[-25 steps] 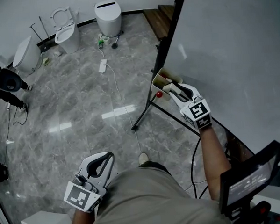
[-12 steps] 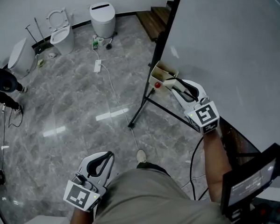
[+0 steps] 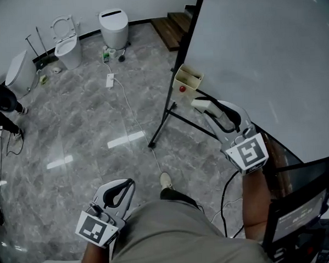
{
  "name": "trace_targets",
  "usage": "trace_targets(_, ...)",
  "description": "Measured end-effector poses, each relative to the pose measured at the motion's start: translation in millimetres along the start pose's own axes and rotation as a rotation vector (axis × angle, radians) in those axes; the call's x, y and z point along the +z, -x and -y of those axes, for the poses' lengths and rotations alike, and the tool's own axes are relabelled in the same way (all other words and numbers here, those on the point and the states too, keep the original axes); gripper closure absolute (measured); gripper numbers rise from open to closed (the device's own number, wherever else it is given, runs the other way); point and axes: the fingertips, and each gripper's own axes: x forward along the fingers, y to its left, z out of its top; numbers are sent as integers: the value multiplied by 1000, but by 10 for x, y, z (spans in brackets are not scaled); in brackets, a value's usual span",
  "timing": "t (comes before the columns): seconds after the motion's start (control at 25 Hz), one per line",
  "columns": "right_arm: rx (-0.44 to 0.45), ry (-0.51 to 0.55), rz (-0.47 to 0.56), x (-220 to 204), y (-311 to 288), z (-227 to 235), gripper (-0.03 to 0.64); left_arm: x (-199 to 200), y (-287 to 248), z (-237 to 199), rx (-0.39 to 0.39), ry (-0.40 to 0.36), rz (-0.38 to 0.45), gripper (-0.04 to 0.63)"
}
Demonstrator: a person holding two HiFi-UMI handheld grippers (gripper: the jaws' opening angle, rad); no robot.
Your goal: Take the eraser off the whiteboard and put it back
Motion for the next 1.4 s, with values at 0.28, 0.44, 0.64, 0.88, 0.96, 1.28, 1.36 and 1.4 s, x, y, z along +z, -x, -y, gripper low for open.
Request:
trace_targets(0.28, -4, 10, 18, 441, 540, -602, 462, -104, 425, 260, -33, -6, 9, 577)
trace_targets(0.44, -14, 3, 21, 639, 782, -885, 462, -174, 649, 360, -45, -2, -4, 577)
trace_targets(0.64, -27, 5, 16, 734, 1016, -1170, 462, -301, 847, 522, -75, -44, -19, 578)
trace_targets(0.88, -35, 0, 7, 744, 1123, -1353, 462, -353, 1014, 610, -103, -21, 2, 578)
trace_targets(0.96, -38, 1, 5, 727, 1137, -1361, 462, -376, 1027, 614, -105, -22, 4, 578)
trace_targets(1.28, -40, -11, -14, 467, 973, -1166, 462, -454, 889, 475, -97, 0, 9, 578)
trace_targets(1.36, -36, -11, -19, 415, 858, -1008, 462, -398, 786, 408, -92, 4, 9, 578)
trace_targets(1.4, -34, -11, -22, 387, 789, -917, 462, -364, 724, 367, -87, 4, 8, 578)
